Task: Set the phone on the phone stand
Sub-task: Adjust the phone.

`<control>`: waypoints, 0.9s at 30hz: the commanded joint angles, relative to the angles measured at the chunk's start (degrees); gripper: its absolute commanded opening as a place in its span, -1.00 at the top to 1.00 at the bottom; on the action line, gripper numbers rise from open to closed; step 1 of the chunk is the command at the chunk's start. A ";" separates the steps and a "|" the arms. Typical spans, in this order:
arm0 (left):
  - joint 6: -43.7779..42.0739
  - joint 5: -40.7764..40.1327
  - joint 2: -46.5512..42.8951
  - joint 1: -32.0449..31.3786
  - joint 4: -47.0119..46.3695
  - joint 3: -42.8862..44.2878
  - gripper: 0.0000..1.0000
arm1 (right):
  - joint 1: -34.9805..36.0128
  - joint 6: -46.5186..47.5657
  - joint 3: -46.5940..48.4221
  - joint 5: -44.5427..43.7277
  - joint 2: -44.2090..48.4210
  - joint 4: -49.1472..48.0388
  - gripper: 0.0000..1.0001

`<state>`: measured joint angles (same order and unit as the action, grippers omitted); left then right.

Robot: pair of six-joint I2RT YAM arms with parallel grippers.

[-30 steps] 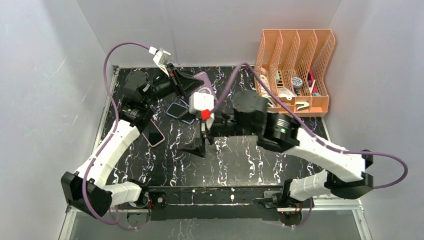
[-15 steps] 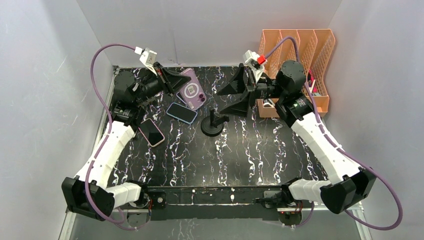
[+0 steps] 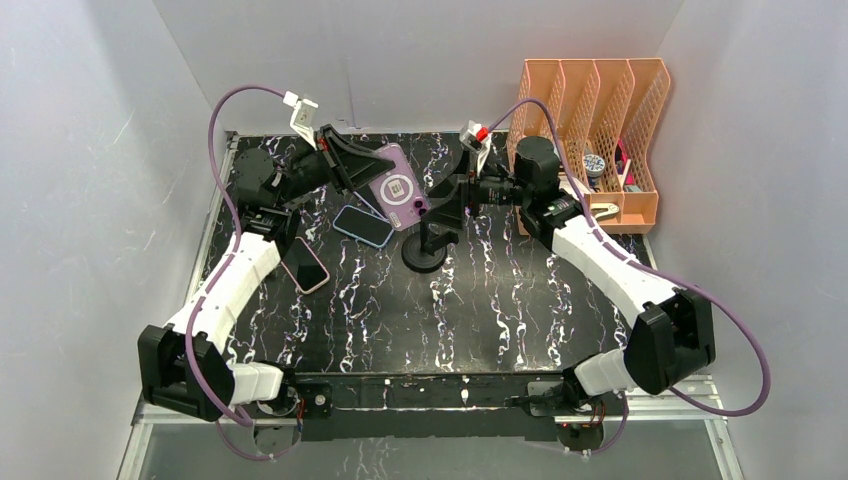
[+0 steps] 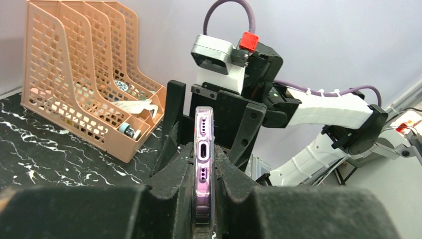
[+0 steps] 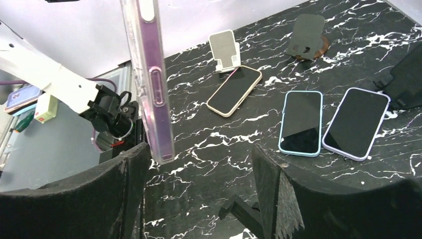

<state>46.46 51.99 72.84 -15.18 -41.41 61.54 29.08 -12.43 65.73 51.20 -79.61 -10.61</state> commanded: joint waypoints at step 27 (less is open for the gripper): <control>5.75 2.68 3.80 0.15 -14.04 -0.86 1.00 | 5.26 -5.94 3.96 10.23 -8.90 -15.76 -0.29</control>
<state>51.09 54.70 77.65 -15.18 -50.50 60.51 34.26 -18.15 66.11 61.65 -88.58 -22.94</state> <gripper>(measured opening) 0.130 0.662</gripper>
